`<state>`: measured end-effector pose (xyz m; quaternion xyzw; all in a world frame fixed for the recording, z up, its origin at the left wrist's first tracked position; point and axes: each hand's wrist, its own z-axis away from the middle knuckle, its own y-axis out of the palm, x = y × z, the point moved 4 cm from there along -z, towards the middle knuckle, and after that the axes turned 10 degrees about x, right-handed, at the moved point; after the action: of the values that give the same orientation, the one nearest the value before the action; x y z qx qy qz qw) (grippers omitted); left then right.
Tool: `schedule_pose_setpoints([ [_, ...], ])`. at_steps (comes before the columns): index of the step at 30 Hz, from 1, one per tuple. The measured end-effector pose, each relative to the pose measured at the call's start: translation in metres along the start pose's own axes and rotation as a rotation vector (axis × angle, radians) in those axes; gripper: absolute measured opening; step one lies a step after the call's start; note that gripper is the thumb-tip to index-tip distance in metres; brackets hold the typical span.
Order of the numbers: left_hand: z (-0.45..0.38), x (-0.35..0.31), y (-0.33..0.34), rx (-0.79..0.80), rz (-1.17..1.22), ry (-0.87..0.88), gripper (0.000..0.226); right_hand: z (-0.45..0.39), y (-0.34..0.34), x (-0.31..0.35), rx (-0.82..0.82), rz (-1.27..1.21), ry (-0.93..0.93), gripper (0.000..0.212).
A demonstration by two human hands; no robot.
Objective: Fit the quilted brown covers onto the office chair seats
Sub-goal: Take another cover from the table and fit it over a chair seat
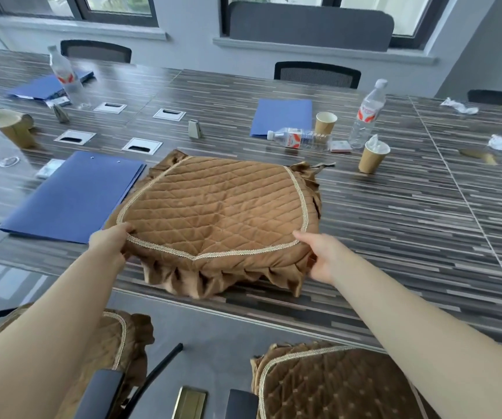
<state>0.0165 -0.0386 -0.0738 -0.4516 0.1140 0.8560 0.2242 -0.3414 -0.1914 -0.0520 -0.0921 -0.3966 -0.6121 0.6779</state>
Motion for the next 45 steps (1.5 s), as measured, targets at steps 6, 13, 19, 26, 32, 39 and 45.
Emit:
schedule_pose_setpoints([
  [6, 0.055, -0.042, 0.009, 0.112, 0.241, 0.110, 0.038, 0.038, 0.001, 0.032, 0.090, -0.054, -0.169, 0.048],
  [13, 0.169, -0.043, 0.005, 0.117, 0.378, 0.309, 0.023, 0.133, -0.022, 0.063, 0.170, -0.112, -0.289, 0.044],
  [19, 0.276, -0.008, -0.012, 0.173, 0.436, 0.418, 0.041, 0.240, -0.076, 0.048, 0.186, -0.071, -0.331, 0.043],
  [26, 0.454, 0.057, -0.021, 0.161, 0.426, 0.569, 0.025, 0.378, -0.177, 0.000, 0.201, -0.124, -0.364, 0.040],
  [32, 0.588, 0.127, -0.025, 0.177, 0.373, 0.613, 0.048, 0.494, -0.269, -0.039, 0.217, -0.125, -0.414, 0.042],
  [39, 0.697, 0.190, -0.023, 0.199, 0.307, 0.637, 0.024, 0.601, -0.352, -0.087, 0.143, -0.175, -0.425, 0.036],
  [45, 0.734, 0.234, -0.023, 0.226, 0.166, 0.627, 0.021, 0.651, -0.394, -0.129, 0.050, -0.232, -0.435, 0.035],
])
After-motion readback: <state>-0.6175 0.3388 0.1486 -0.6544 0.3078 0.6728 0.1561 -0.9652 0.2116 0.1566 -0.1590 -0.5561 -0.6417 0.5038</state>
